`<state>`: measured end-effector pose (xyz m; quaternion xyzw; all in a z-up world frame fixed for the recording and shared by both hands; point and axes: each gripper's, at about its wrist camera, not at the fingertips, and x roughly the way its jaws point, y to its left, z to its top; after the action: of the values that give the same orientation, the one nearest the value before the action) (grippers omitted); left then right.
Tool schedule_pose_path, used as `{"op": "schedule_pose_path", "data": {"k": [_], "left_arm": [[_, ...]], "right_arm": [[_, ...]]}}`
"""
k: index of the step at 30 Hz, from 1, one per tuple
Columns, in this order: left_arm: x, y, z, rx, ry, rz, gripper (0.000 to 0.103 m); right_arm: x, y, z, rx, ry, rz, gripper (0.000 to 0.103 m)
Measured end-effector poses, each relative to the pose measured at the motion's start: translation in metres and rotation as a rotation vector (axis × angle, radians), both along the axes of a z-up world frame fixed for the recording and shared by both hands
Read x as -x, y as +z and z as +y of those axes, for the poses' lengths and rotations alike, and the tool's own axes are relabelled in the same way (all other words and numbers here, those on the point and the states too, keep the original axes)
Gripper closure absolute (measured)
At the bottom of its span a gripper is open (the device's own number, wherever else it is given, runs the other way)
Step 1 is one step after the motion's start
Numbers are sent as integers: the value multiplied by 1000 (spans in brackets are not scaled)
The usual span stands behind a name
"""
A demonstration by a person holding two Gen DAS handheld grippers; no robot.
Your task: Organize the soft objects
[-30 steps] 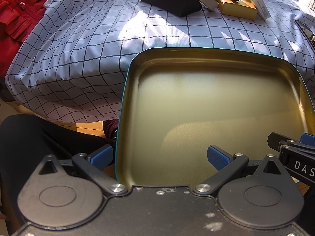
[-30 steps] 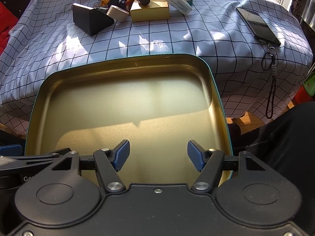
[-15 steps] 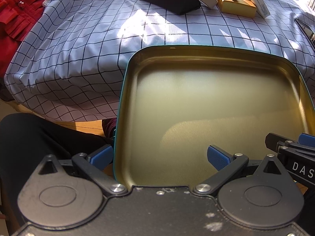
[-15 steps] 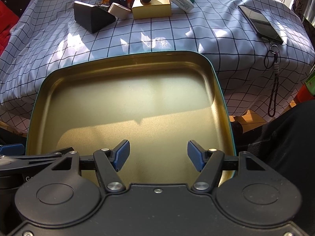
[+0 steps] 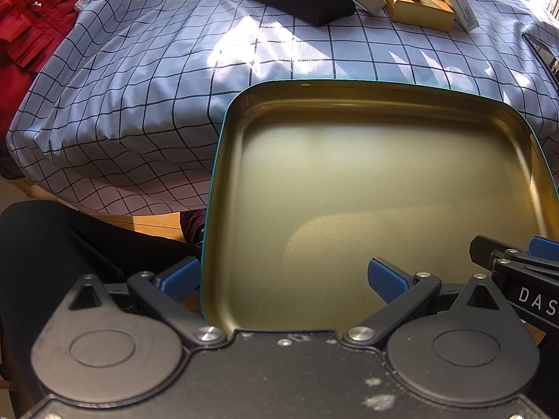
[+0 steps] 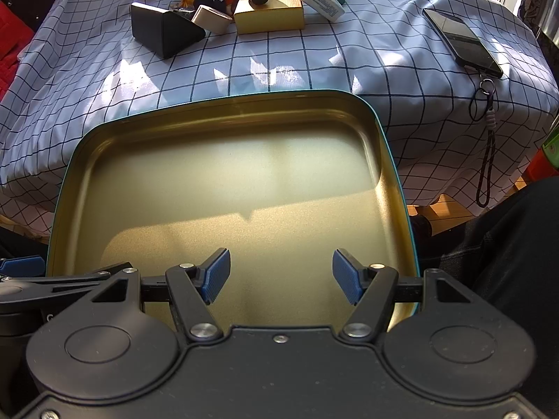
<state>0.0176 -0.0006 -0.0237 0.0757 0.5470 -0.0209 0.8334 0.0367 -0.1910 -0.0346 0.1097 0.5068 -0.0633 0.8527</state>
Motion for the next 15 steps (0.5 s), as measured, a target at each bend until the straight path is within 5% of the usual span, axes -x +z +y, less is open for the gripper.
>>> {"op": "schedule_pose_path", "data": {"k": [15], "left_arm": [[-21,26,-7,14,-16,-62,1]], "right_arm": [[-16,14,-9,-17,-7,-21,41]]}}
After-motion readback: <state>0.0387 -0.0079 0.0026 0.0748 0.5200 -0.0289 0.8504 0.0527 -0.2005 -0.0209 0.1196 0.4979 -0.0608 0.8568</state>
